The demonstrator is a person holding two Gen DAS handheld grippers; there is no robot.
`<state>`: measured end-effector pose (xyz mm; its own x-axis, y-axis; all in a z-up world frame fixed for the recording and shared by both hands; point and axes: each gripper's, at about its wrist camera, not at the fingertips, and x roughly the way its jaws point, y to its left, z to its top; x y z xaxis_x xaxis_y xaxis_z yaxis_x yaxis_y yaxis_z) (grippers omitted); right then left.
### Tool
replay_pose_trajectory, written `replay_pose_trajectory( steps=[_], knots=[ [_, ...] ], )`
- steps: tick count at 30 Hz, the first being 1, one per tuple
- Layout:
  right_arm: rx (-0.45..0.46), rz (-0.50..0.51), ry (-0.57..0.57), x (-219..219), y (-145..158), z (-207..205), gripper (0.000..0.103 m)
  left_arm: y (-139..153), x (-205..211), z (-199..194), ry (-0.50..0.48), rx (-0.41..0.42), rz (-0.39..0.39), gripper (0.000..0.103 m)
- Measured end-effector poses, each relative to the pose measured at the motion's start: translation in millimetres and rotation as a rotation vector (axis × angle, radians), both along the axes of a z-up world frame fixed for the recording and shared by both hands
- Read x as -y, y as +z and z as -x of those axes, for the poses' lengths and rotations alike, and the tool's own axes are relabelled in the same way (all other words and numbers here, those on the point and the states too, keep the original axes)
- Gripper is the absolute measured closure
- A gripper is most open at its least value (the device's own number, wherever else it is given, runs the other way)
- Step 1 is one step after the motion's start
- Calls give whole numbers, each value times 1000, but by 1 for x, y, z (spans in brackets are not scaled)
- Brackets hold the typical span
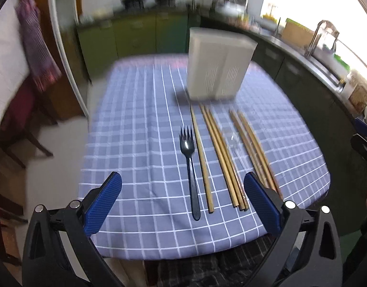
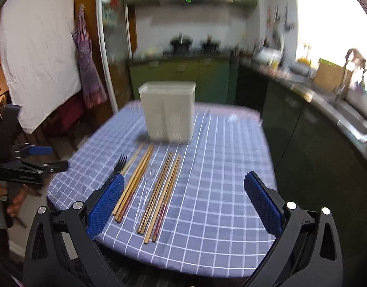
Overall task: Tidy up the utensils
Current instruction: 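Grasp the black fork with the left tool while the right tool grasps the clear spoon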
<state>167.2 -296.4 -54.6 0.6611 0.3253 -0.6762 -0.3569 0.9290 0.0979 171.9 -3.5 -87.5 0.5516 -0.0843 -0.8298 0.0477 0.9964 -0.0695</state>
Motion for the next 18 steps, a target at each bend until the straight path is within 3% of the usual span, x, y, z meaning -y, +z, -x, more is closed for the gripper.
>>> replay_pose_trajectory(
  steps=[4,6,10,13,18],
  knots=[
    [-173,-21,41,-11,-22,-42,5,-31,6,-40,6,-130,2,9],
    [-219,-19,52,-16,-31,-55,9,-41,9,-51,-1,-180,-10,29],
    [-322,-42,77,-24,-49,-76,24,-61,9,-71,14,-265,1,42],
    [-340,-23,102,-33,-55,-82,35,-69,11,-77,19,-289,-6,49],
    [-337,29,128,-52,-57,-84,48,-79,19,-90,13,-326,-16,70]
  ],
)
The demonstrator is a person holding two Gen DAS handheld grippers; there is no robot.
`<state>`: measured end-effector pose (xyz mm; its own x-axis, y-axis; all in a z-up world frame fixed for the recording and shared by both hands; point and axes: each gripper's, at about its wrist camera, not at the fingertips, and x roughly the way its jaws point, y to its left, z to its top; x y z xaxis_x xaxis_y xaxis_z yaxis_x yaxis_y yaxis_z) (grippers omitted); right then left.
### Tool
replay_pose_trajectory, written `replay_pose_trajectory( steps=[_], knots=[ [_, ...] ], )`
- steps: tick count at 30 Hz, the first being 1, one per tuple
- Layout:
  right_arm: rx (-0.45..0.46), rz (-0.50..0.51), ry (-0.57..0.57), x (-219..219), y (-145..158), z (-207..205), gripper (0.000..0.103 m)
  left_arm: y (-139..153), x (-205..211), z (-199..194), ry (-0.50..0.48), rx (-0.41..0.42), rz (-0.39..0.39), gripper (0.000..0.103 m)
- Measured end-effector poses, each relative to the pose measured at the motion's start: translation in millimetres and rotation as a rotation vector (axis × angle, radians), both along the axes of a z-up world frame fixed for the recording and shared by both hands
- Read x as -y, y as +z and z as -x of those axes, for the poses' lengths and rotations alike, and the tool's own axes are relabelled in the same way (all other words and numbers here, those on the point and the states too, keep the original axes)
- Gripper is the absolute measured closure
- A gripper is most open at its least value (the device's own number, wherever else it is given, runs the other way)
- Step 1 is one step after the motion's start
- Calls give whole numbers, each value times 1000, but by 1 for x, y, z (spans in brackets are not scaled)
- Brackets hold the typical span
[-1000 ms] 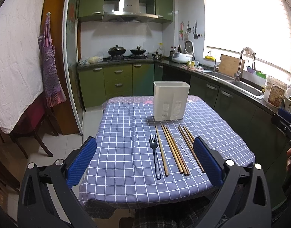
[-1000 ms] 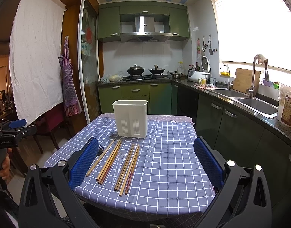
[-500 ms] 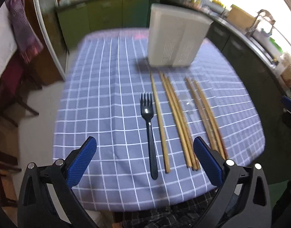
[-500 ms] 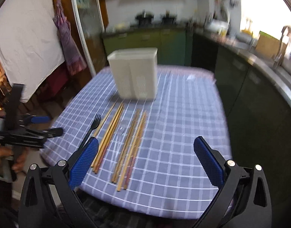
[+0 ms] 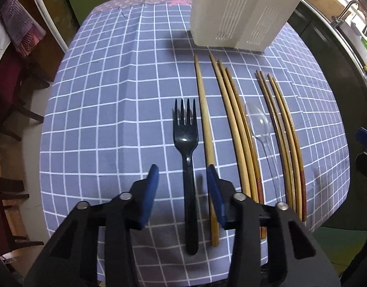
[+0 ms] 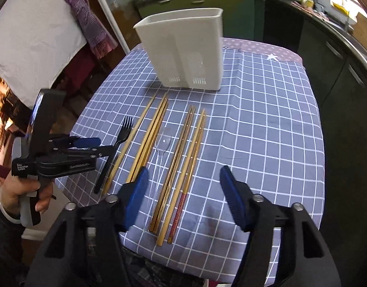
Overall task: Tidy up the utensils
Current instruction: 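Grasp the black fork with the left tool while the right tool grasps the clear spoon, then lift the fork and spoon and drop both into the white caddy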
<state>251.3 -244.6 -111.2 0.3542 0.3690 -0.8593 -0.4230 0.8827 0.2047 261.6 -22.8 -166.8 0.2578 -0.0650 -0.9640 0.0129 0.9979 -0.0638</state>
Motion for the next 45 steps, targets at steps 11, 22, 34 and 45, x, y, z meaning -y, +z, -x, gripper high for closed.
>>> replay_pose_trajectory(
  steps=[11,22,34,45],
  knots=[
    [-33,75,68,-37,-10,-4,70,-13,13,-12,-7,-21,-37,94],
    [-158,140,122,-85,-42,-15,90,6,0,-12,-3,56,-44,94],
    [-266,191,111,-107,-77,-35,90,21,-18,3,-12,111,-29,94],
    [-255,254,72,-109,-85,-51,90,20,-27,7,-11,113,-14,94]
  ],
)
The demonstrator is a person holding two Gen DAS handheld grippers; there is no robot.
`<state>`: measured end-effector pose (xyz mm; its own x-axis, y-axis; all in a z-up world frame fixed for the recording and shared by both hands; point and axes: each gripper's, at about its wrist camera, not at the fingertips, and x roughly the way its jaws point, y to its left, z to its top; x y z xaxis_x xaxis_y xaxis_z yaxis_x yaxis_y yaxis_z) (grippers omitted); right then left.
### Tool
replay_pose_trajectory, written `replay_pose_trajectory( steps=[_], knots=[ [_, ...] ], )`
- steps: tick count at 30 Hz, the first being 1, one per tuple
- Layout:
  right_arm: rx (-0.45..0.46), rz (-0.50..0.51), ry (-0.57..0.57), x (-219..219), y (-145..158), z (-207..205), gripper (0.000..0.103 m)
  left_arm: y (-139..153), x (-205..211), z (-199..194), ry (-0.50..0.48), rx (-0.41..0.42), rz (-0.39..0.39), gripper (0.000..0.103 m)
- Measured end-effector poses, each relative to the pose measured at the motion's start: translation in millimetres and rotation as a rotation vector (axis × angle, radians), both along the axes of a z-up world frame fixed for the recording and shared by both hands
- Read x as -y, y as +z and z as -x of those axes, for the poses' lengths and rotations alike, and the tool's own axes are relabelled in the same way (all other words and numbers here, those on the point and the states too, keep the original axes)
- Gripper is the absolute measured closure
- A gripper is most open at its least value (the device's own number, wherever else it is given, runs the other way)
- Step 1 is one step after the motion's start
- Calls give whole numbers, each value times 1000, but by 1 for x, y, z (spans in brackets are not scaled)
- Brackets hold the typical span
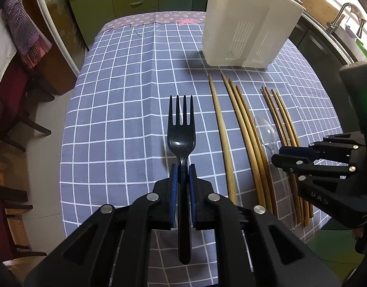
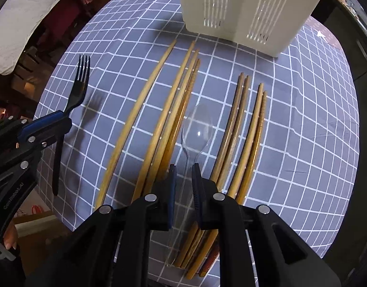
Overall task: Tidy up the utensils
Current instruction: 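Lift the fork and spoon and drop both into the white caddy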
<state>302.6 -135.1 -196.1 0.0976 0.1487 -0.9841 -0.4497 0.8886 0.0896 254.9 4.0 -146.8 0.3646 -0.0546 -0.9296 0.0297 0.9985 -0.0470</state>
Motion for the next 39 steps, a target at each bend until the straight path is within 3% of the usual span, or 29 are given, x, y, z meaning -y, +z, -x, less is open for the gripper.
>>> replay_pose_trajectory(
  steps=[10,15,19,26,32,35,39],
  knots=[
    [11,30,-1,-15,-12,3,92,3,0,0,-7,9,6,94],
    [35,-63,-20,-6,1,5,93,12,1,1,-8,27,20,94],
    [105,-194,-35,8,32,10,93,35,4,1,-18,73,39,94],
    [231,-404,-68,52,85,21,93,108,25,-13,-71,229,95,94],
    [273,-500,-88,88,107,20,93,178,51,-53,-96,458,139,94],
    [284,-532,-95,105,110,16,93,196,64,-78,-97,583,141,94],
    [286,-560,-103,117,111,13,93,194,75,-113,-78,702,118,94]
  ],
)
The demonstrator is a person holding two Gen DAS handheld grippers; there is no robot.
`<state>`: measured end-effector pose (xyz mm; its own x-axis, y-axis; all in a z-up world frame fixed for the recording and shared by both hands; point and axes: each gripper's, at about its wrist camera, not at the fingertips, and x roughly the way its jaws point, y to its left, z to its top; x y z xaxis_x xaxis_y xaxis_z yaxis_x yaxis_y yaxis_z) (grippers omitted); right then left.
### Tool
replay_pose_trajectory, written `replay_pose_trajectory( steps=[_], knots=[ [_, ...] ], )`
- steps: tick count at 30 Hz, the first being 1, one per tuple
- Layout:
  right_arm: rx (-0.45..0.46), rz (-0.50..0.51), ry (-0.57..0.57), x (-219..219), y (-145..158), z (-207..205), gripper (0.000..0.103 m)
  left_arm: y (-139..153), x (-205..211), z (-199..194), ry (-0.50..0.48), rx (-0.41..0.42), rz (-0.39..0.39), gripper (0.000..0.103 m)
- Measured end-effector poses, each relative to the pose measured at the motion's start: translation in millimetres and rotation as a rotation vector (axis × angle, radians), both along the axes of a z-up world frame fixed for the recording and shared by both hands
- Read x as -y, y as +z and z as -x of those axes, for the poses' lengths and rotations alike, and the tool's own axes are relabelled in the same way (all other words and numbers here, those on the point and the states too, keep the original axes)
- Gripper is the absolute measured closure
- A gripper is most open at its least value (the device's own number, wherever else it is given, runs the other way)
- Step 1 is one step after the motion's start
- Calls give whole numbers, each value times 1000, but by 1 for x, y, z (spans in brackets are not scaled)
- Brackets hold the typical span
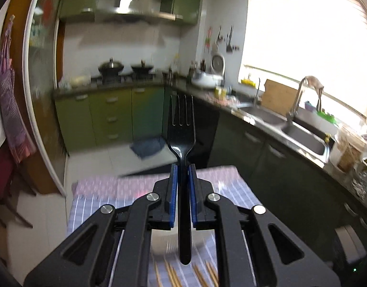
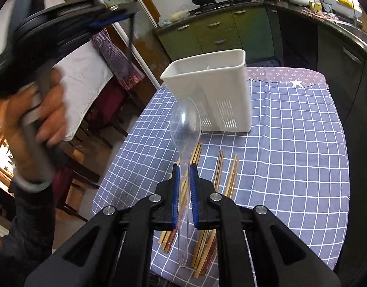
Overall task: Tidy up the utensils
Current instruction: 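Lift the fork and spoon and drop both into the white caddy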
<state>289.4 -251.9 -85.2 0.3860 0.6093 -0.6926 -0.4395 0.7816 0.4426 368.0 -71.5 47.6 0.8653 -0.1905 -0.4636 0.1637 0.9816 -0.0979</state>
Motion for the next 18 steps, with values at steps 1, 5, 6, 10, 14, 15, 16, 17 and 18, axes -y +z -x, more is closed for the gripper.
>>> replay_pose_trajectory(
  steps=[1,5,6,10,14,15,16,17,18],
  knots=[
    [1,-3,0,2,0,0,93,-4,3,-10,15,19,-5,94],
    [18,-11,-9,8,4,-2,93,-26,9,-40,57,67,-22,94],
    [21,-13,-10,9,4,-3,93,-31,11,-46,63,81,-25,94],
    [43,-23,-21,11,14,-5,93,-50,13,-56,73,88,-34,94],
    [86,-34,-45,13,30,-15,93,-71,11,-52,79,30,-38,94],
    [95,-41,-51,13,35,-19,93,-73,8,-51,79,14,-38,94],
    [111,-45,-61,11,43,-24,93,-77,8,-50,74,-15,-36,94],
    [125,-47,-69,11,48,-29,93,-80,6,-48,76,-32,-40,94],
    [142,-49,-80,10,56,-34,93,-82,5,-46,80,-48,-51,94]
  ],
)
